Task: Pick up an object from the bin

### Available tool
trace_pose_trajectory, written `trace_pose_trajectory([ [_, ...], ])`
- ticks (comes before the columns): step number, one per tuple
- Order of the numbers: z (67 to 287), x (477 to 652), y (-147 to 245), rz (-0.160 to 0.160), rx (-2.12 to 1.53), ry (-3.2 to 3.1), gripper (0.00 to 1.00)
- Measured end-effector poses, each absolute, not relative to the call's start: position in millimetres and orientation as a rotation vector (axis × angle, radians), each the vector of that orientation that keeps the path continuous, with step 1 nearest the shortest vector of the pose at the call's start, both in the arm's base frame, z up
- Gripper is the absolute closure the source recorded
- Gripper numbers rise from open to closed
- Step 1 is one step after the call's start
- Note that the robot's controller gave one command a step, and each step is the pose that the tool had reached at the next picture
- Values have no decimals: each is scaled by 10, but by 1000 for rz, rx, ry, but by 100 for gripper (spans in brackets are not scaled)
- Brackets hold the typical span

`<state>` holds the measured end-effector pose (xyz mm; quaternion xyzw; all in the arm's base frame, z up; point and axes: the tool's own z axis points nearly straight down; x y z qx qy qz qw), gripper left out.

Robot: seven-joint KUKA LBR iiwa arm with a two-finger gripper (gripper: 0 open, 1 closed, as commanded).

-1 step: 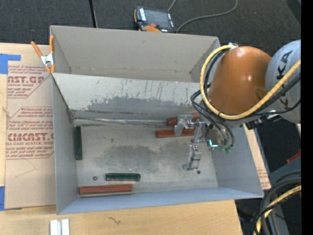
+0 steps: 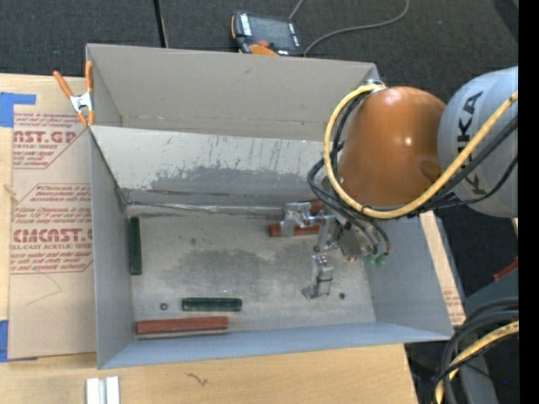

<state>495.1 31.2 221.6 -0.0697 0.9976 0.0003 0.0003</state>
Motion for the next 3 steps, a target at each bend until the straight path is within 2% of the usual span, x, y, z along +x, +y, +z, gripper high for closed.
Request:
trace_pose_trajectory([
  [1, 1007, 5062, 546, 3, -824, 3036, 0],
  [2, 692, 5204, 1694, 7, -854, 3021, 0],
  [3, 710, 4926, 1609, 3, -1576, 2711, 0],
])
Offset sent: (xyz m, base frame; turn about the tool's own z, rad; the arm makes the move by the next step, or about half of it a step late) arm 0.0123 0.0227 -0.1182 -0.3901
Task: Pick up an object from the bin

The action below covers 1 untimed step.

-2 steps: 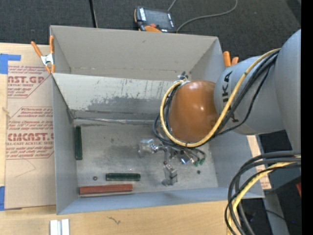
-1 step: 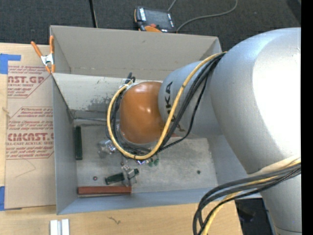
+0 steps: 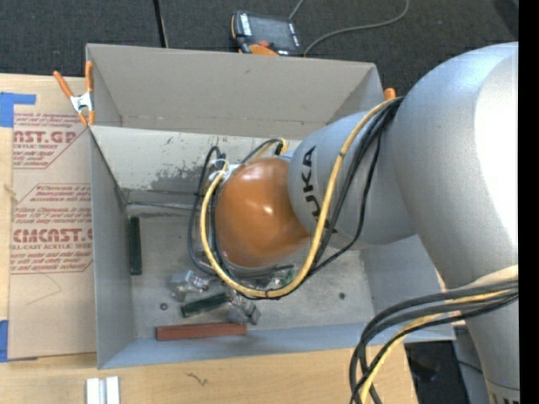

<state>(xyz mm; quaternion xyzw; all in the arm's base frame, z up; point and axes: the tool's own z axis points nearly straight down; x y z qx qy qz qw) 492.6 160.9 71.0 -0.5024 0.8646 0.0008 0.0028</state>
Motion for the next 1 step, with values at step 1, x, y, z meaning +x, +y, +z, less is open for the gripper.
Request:
trace_pose_trajectory([
  [1, 711, 4932, 1602, 1, -1571, 2713, 100],
])
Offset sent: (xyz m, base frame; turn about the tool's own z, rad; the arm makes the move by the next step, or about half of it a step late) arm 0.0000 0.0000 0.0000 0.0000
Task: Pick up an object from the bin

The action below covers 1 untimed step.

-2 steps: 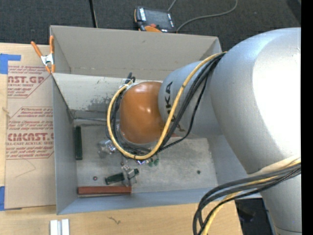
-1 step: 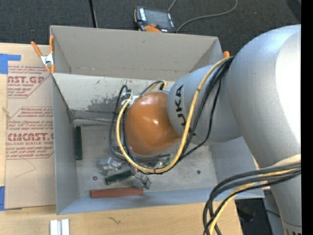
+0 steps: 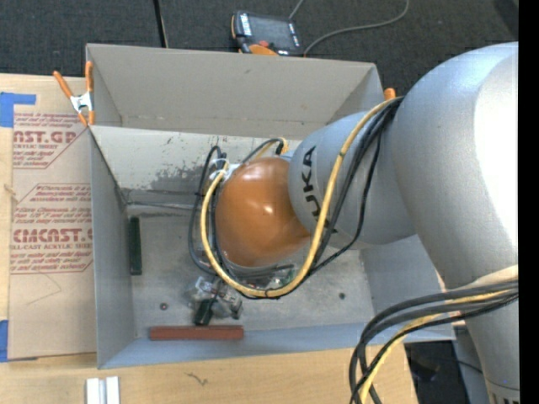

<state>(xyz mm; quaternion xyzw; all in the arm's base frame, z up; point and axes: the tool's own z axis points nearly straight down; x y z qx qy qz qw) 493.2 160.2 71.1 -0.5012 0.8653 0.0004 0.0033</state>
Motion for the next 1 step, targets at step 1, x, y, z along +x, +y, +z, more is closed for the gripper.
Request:
trace_pose_trajectory([
  [1, 1849, 5173, 1355, -3, -1534, 2731, 100],
])
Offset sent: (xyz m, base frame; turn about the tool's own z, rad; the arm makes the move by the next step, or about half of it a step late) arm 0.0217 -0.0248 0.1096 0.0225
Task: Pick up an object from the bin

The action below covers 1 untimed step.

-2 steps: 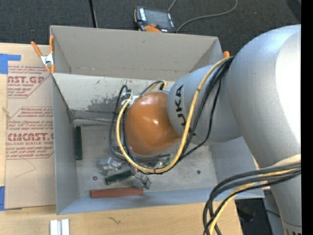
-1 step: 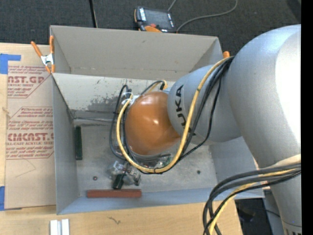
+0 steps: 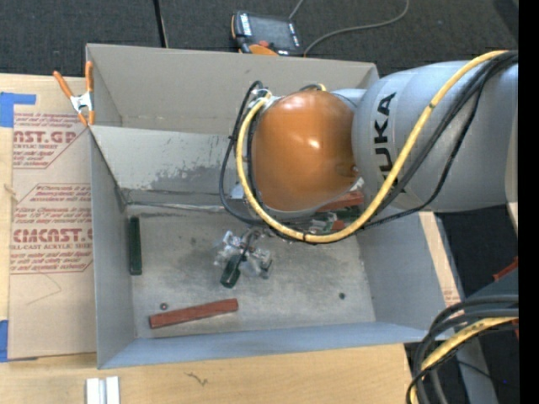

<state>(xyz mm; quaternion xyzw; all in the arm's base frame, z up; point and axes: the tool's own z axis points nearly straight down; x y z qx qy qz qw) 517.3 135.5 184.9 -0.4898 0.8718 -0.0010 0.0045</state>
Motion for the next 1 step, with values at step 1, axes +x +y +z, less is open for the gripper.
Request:
trace_pose_trajectory([
  [1, 3134, 5198, 1511, -2, -1462, 2767, 100],
])
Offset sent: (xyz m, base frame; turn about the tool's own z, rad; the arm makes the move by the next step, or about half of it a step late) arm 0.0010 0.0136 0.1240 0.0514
